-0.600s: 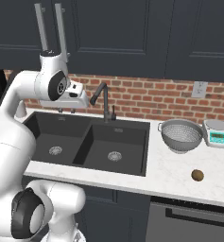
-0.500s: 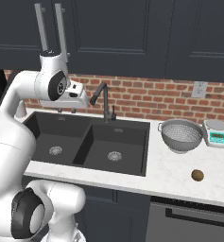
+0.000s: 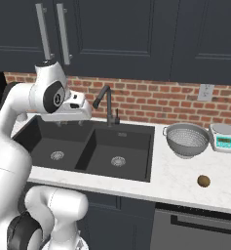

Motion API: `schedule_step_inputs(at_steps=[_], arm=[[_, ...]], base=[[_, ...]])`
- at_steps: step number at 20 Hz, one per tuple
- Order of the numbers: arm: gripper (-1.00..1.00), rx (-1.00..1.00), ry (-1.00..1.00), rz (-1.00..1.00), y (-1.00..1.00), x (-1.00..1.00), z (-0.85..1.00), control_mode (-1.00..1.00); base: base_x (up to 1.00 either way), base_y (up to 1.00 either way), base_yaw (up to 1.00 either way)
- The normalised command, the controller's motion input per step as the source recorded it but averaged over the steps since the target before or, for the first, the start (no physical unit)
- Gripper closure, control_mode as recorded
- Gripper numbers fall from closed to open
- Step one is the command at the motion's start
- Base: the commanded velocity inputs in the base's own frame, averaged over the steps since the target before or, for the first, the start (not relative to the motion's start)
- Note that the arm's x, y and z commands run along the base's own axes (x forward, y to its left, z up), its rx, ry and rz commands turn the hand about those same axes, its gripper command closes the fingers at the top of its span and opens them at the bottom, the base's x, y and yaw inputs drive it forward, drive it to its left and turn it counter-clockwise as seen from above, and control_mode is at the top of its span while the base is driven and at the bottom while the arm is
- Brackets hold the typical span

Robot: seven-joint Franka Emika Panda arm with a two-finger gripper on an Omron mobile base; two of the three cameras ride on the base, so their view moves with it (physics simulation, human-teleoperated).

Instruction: Put the colander in the sink, put the kiwi in the colander, and turn on the sink faucet and pour water over the colander.

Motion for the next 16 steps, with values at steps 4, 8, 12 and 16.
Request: schedule_step_inputs(at_steps=[4,8,12,16], arm=[[-1.0,0.0,0.0,-0.04,-0.5,-0.59,-0.14,-1.0],[-1.0,0.0,0.02,-0.18,-0.59,-0.42,-0.22,-1.0],[-1.0,-0.04,0.23,-0.22,-0.66,-0.19,-0.18,-1.0],[-1.0,-0.09,0.22,-0.05,-0.74,-0.01,-0.17,-1.0]], base=[[0.0,0.0,0.0],[0.0,0.0,0.0],[0.0,0.0,0.0],[0.0,0.0,0.0]])
